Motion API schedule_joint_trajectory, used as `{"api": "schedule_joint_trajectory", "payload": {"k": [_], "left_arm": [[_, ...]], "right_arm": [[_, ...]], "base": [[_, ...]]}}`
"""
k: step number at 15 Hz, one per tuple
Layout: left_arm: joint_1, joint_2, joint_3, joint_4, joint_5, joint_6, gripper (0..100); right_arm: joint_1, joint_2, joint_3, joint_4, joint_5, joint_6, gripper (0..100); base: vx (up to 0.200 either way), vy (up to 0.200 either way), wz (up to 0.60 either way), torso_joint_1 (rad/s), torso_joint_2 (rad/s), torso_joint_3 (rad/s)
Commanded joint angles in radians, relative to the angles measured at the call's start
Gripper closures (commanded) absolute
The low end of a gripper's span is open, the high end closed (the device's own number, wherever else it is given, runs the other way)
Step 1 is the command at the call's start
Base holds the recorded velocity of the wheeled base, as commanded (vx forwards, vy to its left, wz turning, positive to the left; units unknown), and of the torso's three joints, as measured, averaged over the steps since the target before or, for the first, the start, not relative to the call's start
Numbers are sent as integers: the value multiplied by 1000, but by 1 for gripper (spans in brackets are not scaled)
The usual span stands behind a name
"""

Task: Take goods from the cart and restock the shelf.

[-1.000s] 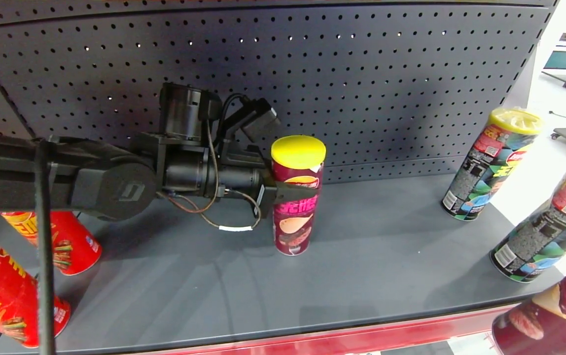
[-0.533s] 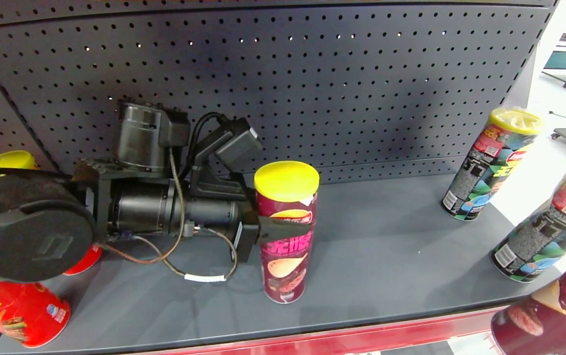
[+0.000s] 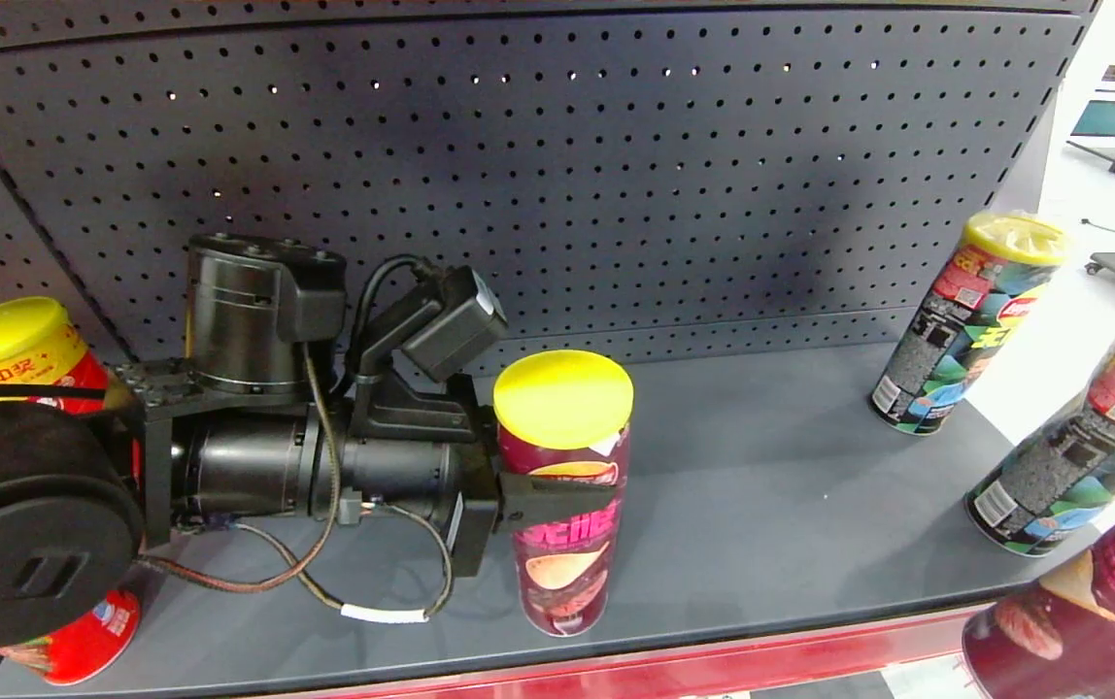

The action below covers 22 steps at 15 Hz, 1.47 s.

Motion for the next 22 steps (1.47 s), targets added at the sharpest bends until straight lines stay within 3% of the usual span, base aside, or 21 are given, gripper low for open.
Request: {"api": "schedule_joint_trajectory", "payload": {"k": [1,17,18,22], "left_arm": [[-12,-10,2,-3,0,-2,100],[-14,-7,50,-16,6,4,100],[-14,-8,51,-17,6,4,0],[-12,-42,71,-14,12,-2,0]], "right_arm": [[0,3,-1,0,0,0,100],[0,41,-17,-2,3,0,100],[0,44,-21,-2,3,0,100],[16,100,-47,-2,17,-6,100]], "base": [[0,0,0,0,0,0],[0,0,0,0,0,0],[0,0,0,0,0,0],[0,0,0,0,0,0]]}}
